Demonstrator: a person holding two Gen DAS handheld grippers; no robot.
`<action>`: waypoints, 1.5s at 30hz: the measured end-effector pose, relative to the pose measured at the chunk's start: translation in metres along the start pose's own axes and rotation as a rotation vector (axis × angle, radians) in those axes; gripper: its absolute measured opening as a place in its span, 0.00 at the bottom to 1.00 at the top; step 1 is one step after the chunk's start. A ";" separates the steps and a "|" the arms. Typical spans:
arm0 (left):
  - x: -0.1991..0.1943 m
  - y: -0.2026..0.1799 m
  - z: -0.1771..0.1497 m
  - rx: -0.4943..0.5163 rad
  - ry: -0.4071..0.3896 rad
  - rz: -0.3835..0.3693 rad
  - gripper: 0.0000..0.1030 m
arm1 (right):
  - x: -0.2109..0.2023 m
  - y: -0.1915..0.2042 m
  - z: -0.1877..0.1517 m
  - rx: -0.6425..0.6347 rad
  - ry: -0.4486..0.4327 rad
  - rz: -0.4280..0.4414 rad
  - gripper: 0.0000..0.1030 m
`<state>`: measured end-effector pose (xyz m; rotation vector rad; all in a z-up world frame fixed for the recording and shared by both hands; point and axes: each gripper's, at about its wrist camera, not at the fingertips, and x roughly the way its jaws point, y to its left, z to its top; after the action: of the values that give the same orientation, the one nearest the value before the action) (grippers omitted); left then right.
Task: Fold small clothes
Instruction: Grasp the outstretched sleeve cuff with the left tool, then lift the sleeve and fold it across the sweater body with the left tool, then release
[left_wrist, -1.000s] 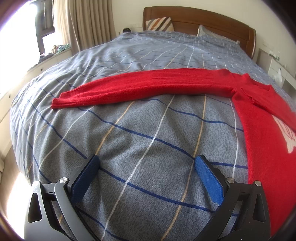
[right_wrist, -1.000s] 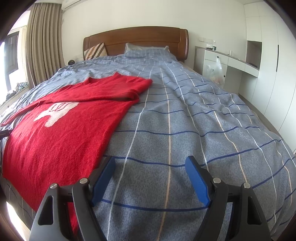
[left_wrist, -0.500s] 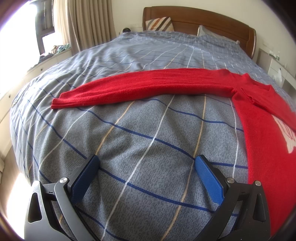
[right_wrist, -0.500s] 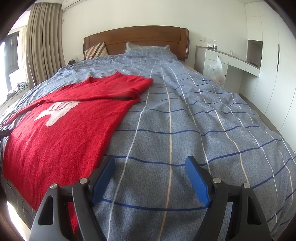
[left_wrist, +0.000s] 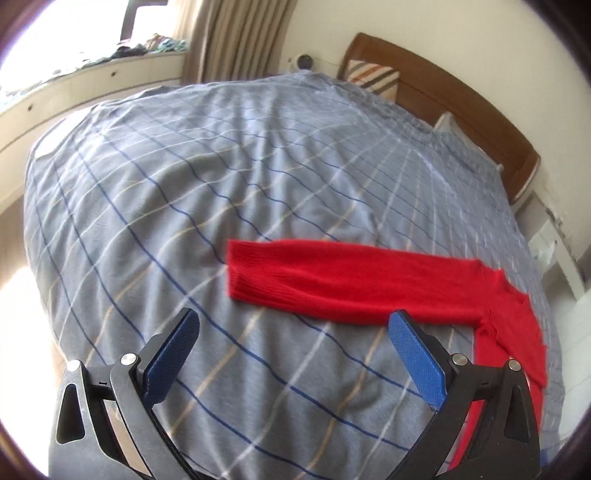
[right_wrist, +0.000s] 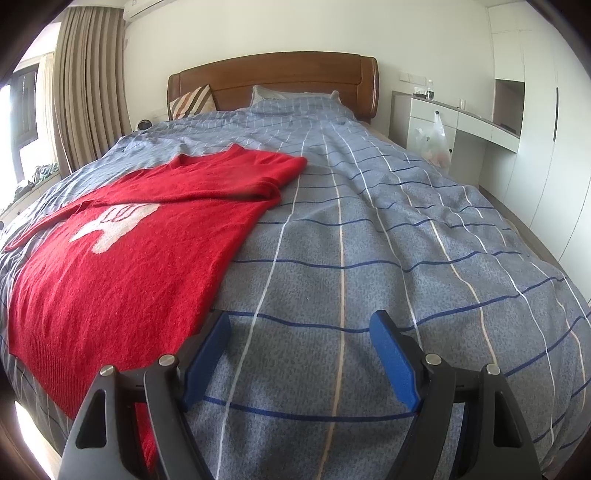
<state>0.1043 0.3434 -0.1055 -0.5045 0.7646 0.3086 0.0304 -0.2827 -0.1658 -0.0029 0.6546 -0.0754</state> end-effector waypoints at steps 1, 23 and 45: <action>0.007 0.015 0.010 -0.045 0.019 0.009 0.99 | 0.000 0.000 0.000 0.000 0.001 0.000 0.75; 0.054 -0.061 0.084 0.077 0.144 0.038 0.05 | -0.003 -0.002 -0.001 0.007 0.001 0.003 0.76; 0.038 -0.505 -0.103 0.830 0.266 -0.433 0.34 | -0.003 -0.017 0.003 0.066 0.000 0.029 0.76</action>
<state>0.2932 -0.1320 -0.0341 0.0905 0.9368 -0.4842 0.0285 -0.2999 -0.1609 0.0701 0.6515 -0.0695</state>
